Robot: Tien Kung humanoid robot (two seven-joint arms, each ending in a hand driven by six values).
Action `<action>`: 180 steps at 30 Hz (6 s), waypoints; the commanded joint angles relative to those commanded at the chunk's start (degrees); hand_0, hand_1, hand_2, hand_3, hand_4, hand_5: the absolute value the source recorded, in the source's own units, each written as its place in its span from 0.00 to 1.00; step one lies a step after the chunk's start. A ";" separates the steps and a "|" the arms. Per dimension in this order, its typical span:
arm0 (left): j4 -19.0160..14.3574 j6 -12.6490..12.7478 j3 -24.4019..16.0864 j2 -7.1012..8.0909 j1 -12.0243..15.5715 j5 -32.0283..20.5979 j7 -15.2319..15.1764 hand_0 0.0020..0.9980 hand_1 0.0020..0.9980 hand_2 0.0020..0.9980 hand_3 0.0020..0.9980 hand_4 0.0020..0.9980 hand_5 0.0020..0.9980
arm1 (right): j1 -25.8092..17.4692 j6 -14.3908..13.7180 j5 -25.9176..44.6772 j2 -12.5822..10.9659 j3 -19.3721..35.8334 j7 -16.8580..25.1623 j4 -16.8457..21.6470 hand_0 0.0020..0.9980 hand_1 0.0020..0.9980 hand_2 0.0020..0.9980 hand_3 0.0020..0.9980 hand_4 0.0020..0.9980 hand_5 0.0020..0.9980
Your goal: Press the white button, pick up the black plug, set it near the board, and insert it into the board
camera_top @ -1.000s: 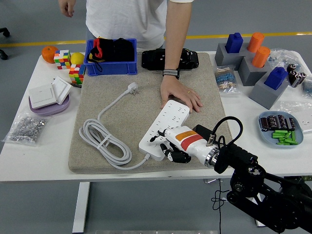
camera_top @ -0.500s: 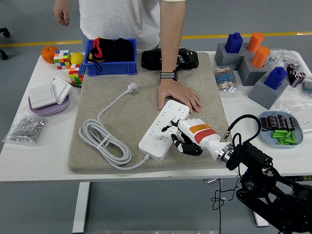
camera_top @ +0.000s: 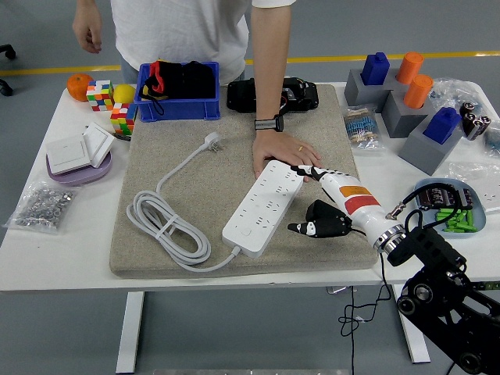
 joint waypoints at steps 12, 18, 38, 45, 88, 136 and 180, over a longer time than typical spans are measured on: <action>0.00 -0.02 0.37 0.07 0.00 -0.05 0.03 0.71 0.66 0.59 0.68 0.66 0.26 | -1.47 -3.00 1.88 0.26 2.81 2.22 -7.25 0.82 0.80 0.77 0.83 1.00 0.31; 0.00 -0.01 0.33 0.05 0.13 0.00 0.01 0.71 0.66 0.59 0.68 0.66 0.26 | -1.56 -3.29 2.41 0.48 2.57 2.89 -8.45 0.74 0.74 0.71 0.79 0.98 0.25; 0.00 -0.04 0.32 -0.19 0.20 0.05 -0.08 0.71 0.67 0.59 0.68 0.67 0.26 | -1.29 -3.75 2.61 1.49 2.11 1.93 -11.63 0.59 0.64 0.64 0.69 0.86 0.15; 0.00 -0.02 0.19 -0.20 0.08 0.14 -0.06 0.71 0.66 0.59 0.68 0.67 0.26 | -1.07 -4.56 3.23 1.48 1.34 2.01 -11.58 0.56 0.60 0.58 0.64 0.83 0.14; 0.00 -0.02 0.88 0.09 -0.20 -0.55 0.05 0.71 0.67 0.59 0.68 0.67 0.26 | 4.87 -12.84 5.03 4.34 -3.31 3.80 -9.64 0.16 0.11 0.17 0.42 0.67 0.00; 0.00 -0.04 0.93 -0.10 0.34 -0.21 0.18 0.71 0.67 0.59 0.68 0.67 0.26 | 7.97 -16.34 2.56 7.97 -11.98 0.36 -17.43 0.16 0.10 0.16 0.42 0.67 0.00; 0.00 -0.04 1.56 0.14 0.20 -0.51 0.34 0.71 0.67 0.59 0.68 0.67 0.26 | 8.24 -16.51 3.15 7.78 -13.34 0.97 -18.02 0.20 0.16 0.22 0.48 0.78 0.00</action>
